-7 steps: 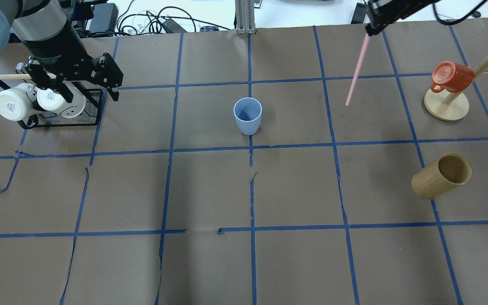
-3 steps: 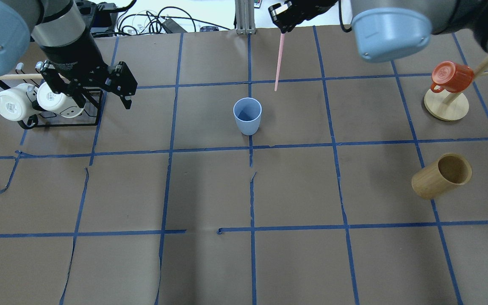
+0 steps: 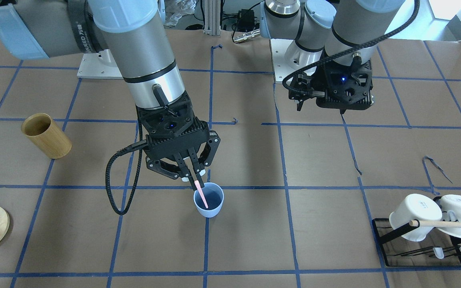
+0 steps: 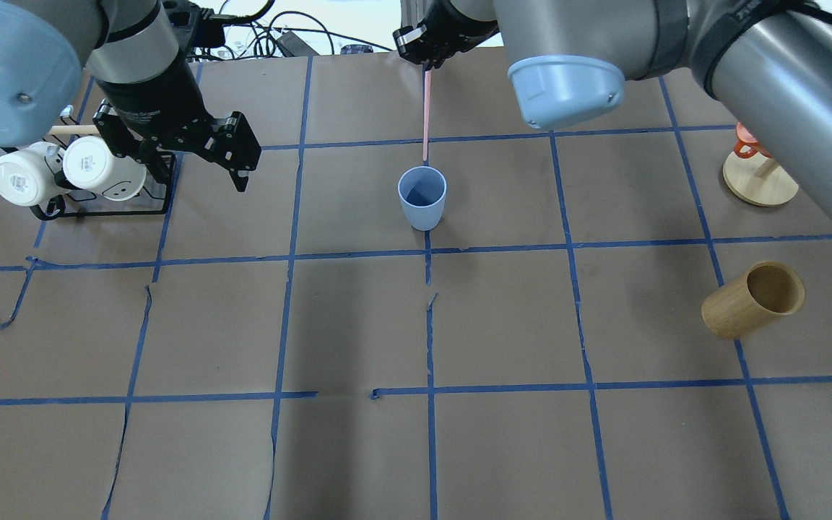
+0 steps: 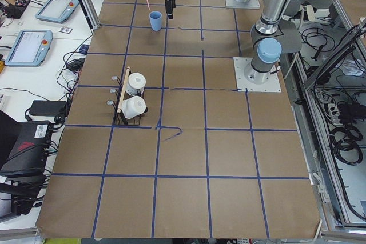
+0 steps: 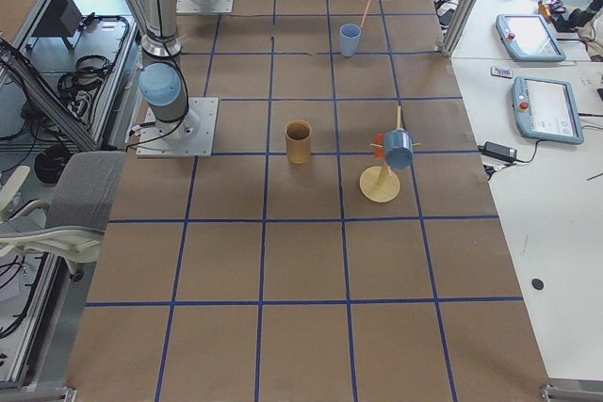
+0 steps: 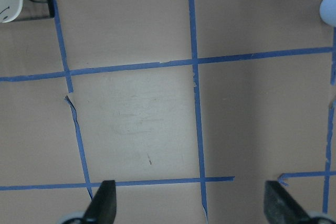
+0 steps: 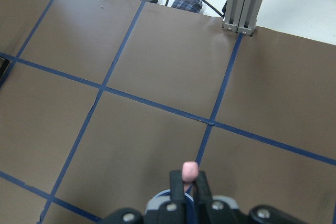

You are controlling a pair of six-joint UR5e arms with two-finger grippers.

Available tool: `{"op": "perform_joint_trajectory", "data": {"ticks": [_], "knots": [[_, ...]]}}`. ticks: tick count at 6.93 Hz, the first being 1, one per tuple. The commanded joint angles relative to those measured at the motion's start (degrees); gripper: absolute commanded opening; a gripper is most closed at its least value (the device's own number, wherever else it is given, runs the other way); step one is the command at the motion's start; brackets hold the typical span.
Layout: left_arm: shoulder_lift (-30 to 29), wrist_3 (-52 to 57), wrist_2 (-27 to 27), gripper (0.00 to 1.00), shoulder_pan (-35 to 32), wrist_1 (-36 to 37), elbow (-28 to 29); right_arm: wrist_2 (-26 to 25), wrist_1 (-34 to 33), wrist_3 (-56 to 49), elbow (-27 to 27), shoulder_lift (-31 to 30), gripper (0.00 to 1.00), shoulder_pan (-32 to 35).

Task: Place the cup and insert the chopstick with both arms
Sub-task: 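Lower the pink chopstick into the blue cup and open the right gripper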

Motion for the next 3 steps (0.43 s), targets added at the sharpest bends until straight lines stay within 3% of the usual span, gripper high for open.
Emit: {"op": "perform_joint_trajectory", "data": {"ticks": [1, 3], "knots": [[0.1, 0.4, 2.5, 1.00, -1.6, 0.0, -0.4, -0.5, 1.6, 3.2, 0.1, -0.2, 0.00, 1.8], [0.0, 0.2, 2.7, 1.00, -2.6, -0.1, -0.8, -2.8, 2.5, 3.6, 1.1, -0.4, 0.00, 2.4]]}}
